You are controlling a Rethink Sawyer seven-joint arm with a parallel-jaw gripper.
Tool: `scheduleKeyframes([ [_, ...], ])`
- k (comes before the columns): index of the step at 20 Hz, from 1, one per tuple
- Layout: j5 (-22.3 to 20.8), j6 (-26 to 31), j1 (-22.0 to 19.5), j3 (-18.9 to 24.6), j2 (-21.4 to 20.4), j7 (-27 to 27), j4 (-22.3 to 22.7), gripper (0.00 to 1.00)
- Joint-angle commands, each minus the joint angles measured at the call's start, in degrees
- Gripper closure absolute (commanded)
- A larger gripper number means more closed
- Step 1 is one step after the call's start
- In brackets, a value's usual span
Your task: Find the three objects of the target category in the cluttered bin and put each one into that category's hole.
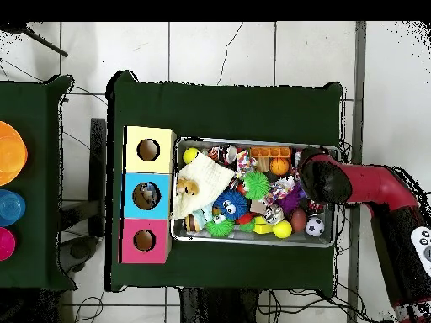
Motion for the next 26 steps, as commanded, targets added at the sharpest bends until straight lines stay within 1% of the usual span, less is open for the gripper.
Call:
scheduleKeyframes([
  [1,-3.61,5.82,-2.35,2.59,5.62,-21.85,-4.01,0.00],
  [7,-3.99,5.04,-2.39,2.68,6.00,-22.26,-4.31,0.00],
  [11,-4.63,4.08,-2.09,2.20,6.51,-21.15,-4.56,0.00],
  [18,-7.00,-0.63,-1.81,1.09,9.73,-18.02,-5.78,0.00],
  [22,-9.16,-4.04,-1.77,0.43,12.09,-16.82,-6.91,0.00],
  [26,-9.60,-5.39,-2.15,0.41,14.08,-16.35,-7.80,0.00],
])
